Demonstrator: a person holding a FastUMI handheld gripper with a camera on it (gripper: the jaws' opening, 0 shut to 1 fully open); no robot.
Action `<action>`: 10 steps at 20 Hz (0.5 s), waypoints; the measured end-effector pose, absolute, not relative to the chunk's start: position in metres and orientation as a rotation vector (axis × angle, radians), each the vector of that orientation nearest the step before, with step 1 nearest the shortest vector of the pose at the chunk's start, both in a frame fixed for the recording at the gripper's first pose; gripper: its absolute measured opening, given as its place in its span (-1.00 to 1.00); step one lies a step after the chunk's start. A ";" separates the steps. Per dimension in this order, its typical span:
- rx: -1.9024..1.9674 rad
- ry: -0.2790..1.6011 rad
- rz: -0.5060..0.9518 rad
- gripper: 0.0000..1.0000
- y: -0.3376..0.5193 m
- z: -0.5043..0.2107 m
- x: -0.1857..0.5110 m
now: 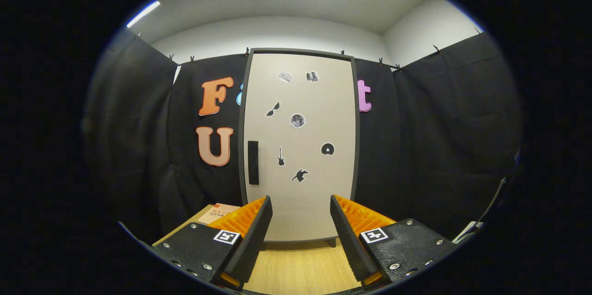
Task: Open the shoe cabinet door, grab the shoes and put them into the shoe cabinet, then close the shoe cabinet door.
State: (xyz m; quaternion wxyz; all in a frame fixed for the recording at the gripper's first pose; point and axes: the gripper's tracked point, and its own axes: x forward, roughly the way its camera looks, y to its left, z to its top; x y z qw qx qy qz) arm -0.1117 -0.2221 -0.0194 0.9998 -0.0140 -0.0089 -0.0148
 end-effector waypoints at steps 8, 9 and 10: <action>-0.018 -0.044 -0.042 0.67 -0.222 -0.013 -0.132; -0.020 -0.044 -0.042 0.67 -0.222 -0.013 -0.133; -0.024 -0.044 -0.044 0.69 -0.222 -0.013 -0.134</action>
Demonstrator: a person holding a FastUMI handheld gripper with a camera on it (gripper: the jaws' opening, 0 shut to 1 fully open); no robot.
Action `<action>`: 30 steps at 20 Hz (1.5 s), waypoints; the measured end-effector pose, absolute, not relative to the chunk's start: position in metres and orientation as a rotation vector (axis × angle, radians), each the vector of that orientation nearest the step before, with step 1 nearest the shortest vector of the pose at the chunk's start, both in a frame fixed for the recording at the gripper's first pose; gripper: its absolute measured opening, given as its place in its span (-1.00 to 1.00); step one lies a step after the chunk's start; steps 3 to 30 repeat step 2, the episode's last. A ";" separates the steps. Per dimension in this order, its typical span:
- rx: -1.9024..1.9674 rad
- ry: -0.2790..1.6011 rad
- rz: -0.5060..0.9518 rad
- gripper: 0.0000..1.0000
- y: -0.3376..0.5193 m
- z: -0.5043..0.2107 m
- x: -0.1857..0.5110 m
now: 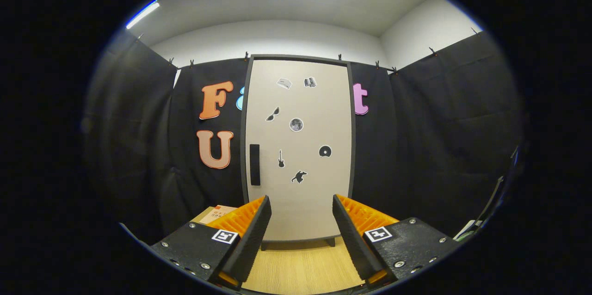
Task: Open the shoe cabinet door, grab the shoes and put them into the shoe cabinet, then close the shoe cabinet door.
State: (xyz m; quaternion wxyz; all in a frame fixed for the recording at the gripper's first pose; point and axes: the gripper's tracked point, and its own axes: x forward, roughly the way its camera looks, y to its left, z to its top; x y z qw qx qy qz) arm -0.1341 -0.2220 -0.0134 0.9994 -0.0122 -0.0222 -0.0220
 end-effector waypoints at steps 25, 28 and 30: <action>-0.031 -0.042 -0.047 0.71 -0.222 -0.015 -0.135; -0.031 -0.042 -0.047 0.71 -0.222 -0.015 -0.135; -0.031 -0.042 -0.047 0.71 -0.222 -0.015 -0.135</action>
